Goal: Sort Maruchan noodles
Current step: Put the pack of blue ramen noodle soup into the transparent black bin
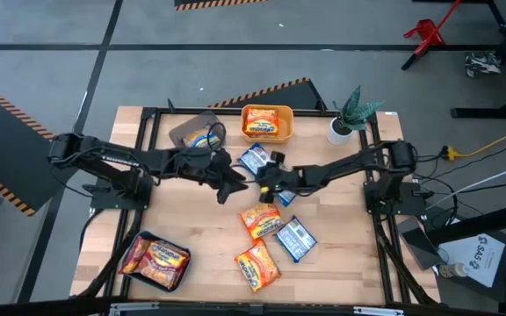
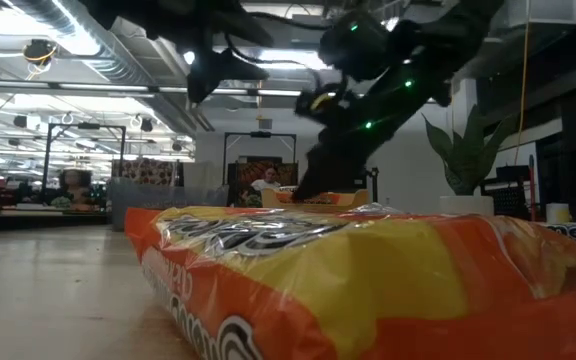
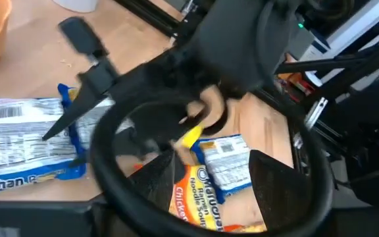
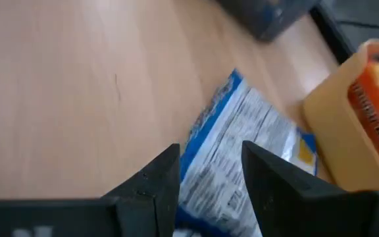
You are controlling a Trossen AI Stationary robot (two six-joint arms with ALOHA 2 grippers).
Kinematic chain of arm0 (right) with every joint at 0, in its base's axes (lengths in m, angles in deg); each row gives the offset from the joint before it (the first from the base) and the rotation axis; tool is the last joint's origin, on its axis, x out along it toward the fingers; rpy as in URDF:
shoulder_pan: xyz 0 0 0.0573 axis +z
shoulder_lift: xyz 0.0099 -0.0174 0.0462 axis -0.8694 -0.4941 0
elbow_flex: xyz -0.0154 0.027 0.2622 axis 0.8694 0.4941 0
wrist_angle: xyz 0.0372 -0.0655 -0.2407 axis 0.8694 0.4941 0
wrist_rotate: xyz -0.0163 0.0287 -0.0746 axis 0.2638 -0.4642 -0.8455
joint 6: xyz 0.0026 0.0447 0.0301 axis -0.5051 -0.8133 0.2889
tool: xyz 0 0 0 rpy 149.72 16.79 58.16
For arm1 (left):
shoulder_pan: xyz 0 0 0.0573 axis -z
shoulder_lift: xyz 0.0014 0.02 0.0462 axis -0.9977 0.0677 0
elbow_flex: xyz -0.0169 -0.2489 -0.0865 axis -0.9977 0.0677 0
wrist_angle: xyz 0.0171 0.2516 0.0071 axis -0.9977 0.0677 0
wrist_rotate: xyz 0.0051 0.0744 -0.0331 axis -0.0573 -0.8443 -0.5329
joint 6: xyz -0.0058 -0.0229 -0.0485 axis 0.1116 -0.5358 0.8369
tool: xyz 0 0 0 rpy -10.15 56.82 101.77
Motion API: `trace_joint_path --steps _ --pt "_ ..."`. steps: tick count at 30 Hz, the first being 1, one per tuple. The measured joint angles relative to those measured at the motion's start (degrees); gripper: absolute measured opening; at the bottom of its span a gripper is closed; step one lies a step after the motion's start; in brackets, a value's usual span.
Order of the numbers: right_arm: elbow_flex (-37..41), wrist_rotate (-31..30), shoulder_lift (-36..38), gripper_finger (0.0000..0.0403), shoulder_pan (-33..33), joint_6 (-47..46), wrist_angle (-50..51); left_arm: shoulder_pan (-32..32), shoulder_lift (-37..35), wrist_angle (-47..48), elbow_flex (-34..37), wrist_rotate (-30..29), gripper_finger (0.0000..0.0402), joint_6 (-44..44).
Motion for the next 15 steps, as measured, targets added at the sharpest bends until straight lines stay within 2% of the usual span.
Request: trace_joint_path --steps 5,8,15 --pt "-6.2 0.2 -4.3 0.0150 -0.1 0.1 7.4 1.9 -0.1 0.8 0.0 -0.8 0.0190 0.3" --pt "-7.4 -2.1 -5.5 0.0153 -0.1 0.4 9.9 3.0 -0.1 1.2 0.0 -1.1 0.0190 -0.4" --pt "-7.6 -2.0 -6.9 0.0195 -0.1 -2.3 11.0 4.2 0.0 2.5 0.0 -5.9 0.0190 -2.2"
